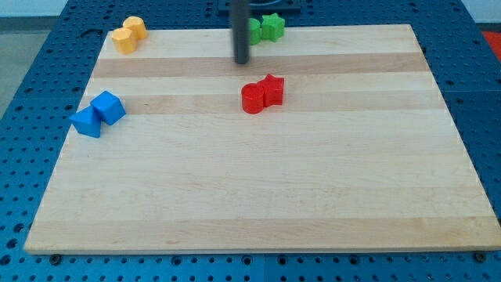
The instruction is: Move the green circle towards the right side of the red star
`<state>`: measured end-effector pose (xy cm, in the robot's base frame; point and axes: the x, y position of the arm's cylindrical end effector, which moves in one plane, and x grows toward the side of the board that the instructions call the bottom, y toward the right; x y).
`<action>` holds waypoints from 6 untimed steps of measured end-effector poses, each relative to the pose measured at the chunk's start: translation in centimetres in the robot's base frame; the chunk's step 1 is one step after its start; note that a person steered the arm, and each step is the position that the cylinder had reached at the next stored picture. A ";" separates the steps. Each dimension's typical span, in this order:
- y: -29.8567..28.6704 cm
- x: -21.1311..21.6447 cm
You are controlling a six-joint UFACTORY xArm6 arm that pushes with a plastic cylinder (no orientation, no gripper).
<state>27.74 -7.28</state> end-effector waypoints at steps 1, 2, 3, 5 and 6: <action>-7.6 -1.1; -9.2 -7.9; -8.3 -8.6; -1.5 -8.5; -0.5 -8.6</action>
<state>19.16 -7.74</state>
